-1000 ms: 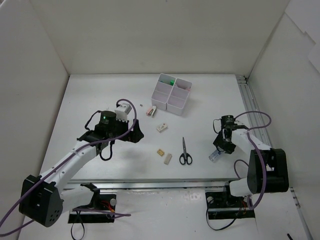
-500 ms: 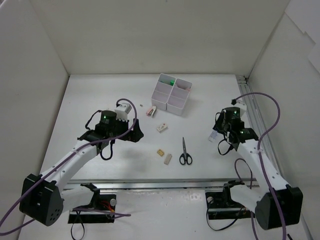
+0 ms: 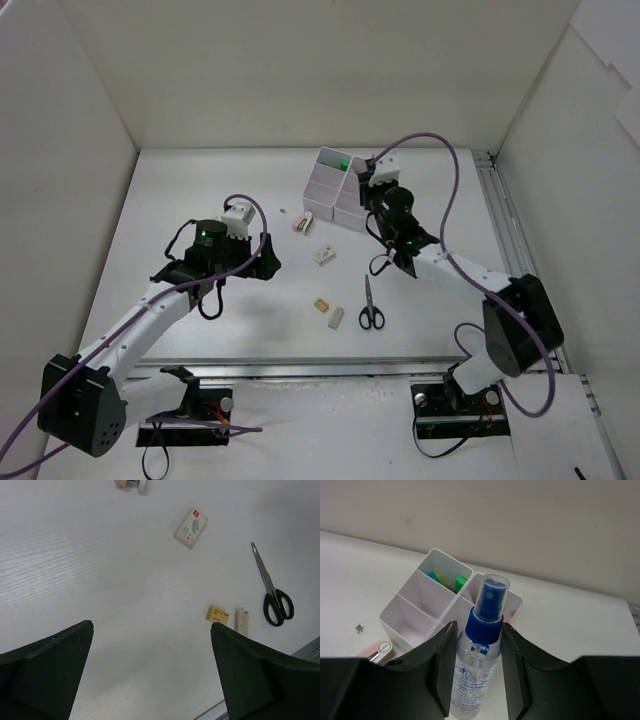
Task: Sort the stationery into containers
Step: Place the stationery in the storage box.
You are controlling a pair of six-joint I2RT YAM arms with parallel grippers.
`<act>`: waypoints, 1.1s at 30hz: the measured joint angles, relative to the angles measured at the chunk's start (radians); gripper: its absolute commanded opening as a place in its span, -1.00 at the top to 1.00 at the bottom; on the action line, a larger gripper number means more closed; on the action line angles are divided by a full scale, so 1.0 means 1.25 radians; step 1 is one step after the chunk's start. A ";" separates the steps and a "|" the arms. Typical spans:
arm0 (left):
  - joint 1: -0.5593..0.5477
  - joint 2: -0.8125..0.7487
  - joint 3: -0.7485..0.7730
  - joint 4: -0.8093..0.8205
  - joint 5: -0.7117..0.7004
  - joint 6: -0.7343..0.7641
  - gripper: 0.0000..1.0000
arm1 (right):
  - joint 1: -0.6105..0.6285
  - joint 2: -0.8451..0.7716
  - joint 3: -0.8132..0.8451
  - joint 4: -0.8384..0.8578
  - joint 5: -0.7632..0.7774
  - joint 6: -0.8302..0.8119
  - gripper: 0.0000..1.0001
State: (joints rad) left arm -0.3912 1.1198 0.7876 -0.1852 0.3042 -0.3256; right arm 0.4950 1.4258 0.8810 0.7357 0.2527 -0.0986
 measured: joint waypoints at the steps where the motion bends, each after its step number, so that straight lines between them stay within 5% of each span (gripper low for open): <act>1: 0.003 0.002 0.000 -0.001 0.000 0.000 -0.99 | 0.009 0.049 0.023 0.040 0.002 -0.028 1.00; 11: 0.035 0.021 0.021 -0.033 -0.005 0.001 -0.99 | 0.013 0.348 0.223 0.225 0.037 -0.154 1.00; 33: 0.057 0.019 0.022 -0.056 -0.011 0.001 -0.99 | 0.012 0.523 0.262 0.358 0.172 -0.192 0.83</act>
State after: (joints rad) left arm -0.3195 1.1439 0.8154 -0.2554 0.2901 -0.3244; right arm 0.5098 2.0792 1.2083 1.1831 0.4679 -0.3389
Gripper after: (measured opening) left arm 0.996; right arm 0.338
